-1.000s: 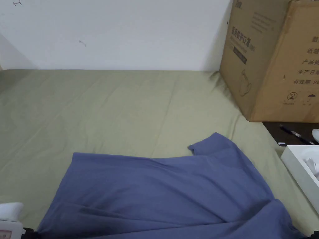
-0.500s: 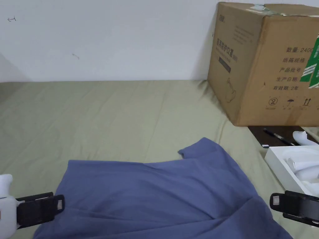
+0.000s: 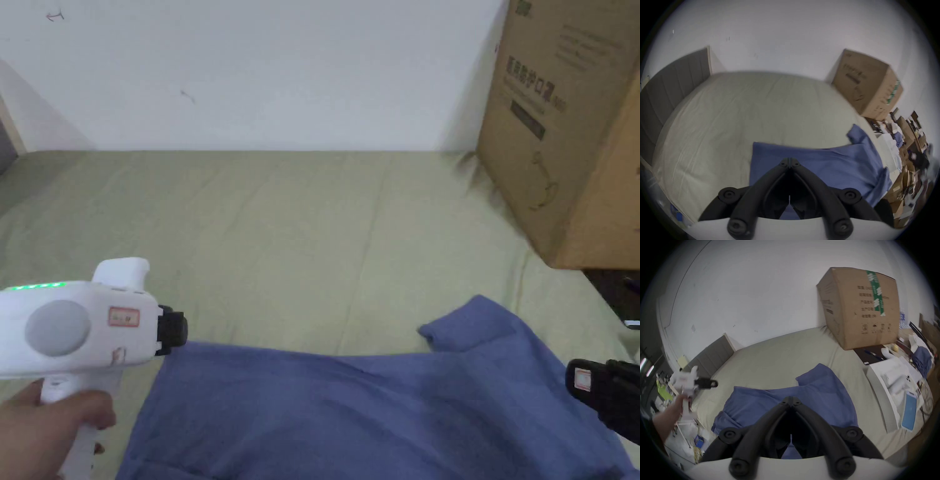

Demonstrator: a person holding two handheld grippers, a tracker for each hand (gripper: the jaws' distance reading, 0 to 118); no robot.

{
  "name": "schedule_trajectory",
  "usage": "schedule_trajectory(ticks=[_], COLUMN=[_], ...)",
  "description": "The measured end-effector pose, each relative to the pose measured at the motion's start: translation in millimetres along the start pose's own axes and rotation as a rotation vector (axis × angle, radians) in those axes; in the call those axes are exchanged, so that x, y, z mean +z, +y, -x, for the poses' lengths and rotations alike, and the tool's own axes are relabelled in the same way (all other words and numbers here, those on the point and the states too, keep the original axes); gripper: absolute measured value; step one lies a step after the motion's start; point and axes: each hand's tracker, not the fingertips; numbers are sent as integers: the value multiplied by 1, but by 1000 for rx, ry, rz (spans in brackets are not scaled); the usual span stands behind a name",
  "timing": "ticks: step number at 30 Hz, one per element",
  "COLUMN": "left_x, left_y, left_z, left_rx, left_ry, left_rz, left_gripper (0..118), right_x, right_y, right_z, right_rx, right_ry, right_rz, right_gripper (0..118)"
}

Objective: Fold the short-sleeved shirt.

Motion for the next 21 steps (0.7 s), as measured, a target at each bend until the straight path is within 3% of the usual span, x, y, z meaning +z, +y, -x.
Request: schedule_trajectory(ticks=[3,4,6,7,8,12,13,15,16,17,19,21], left_x=[-66,-84,-112,-125,-136,-167,-162,-157,-156,-157,-154,-156], left_y=[41,48,51,49,46,30,25,18,13,12,6,1], left_z=[29,39,45,49,53,52,47,41,36,29,22,24], left_rx=[20,22,23,1,-22,-51,-53,-74,-93,-124,-163,-207], left_ry=[10,-6,9,47,67,55,50,-52,-67,-49,-100,-63], left_rz=[157,182,226,259,285,326,333,344,348,364,409,386], left_gripper=[0,8,95,118,113,111,100,14,14,2,0,0], right_x=[-19,-24,-29,-31,-35,-47,-50,-56,-58,-60,-62,-65], right_y=[1,1,-2,-5,-5,-12,-14,-18,-18,-18,-18,-12], right_z=[11,12,14,15,14,8,5,3,2,1,-4,-11], right_rx=[85,96,112,114,113,78,68,64,62,56,28,-18], right_ry=[-1,10,41,47,55,80,84,76,62,55,58,75], right_rz=[40,57,81,91,111,173,177,189,197,203,209,194], right_gripper=[0,0,0,0,0,0,0,0,0,0,0,0])
